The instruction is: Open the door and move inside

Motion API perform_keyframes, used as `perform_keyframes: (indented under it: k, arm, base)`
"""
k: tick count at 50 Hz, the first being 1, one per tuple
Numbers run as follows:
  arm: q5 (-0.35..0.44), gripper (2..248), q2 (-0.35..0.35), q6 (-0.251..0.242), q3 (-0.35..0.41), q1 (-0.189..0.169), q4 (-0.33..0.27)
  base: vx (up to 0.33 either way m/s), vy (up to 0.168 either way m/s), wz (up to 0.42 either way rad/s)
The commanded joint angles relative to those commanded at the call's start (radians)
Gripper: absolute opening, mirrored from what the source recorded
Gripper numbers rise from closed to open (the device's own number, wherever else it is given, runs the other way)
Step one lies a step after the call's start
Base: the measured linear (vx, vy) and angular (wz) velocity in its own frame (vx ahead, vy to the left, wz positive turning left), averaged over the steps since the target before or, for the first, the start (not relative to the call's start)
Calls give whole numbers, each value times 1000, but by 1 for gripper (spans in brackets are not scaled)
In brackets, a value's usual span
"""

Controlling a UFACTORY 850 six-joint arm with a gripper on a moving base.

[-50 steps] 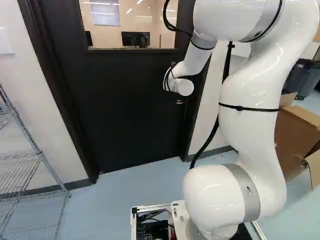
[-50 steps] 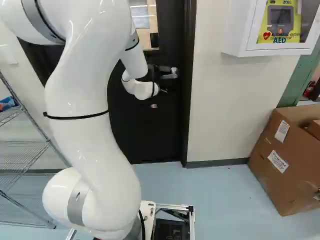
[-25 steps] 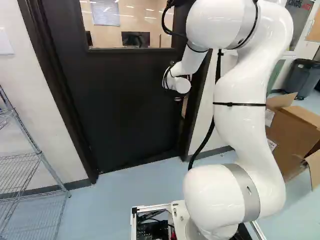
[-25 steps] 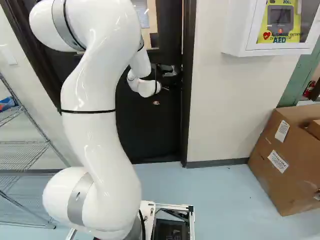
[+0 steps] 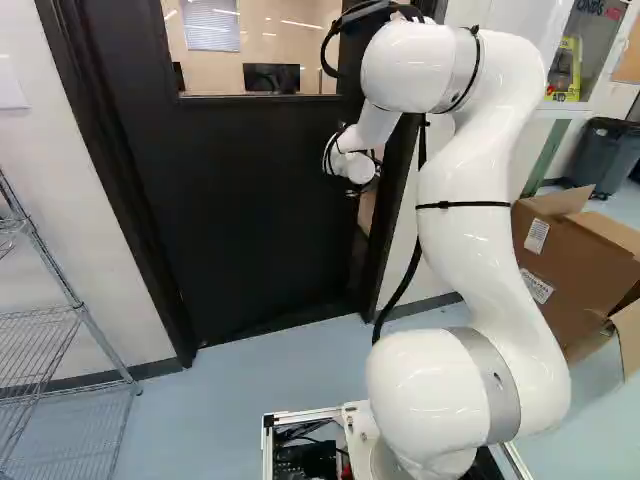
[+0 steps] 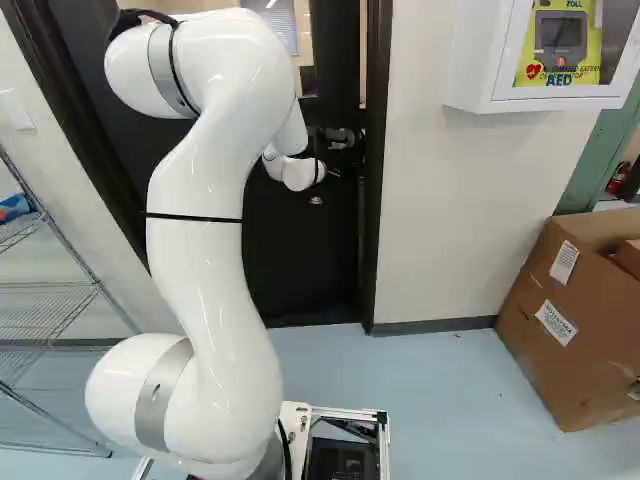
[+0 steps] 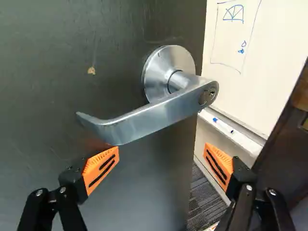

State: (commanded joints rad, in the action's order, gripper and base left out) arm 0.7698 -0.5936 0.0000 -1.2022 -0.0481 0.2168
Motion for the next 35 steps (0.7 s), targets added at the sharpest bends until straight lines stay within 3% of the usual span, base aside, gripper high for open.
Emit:
perform_keyframes:
  k: [17, 35]
  arm:
    - [0, 247, -53, 0, -71, 8, 0]
    - [-9, 247, -13, 0, -17, 25, -72]
  base:
    - [0, 0, 0]
    - [0, 0, 0]
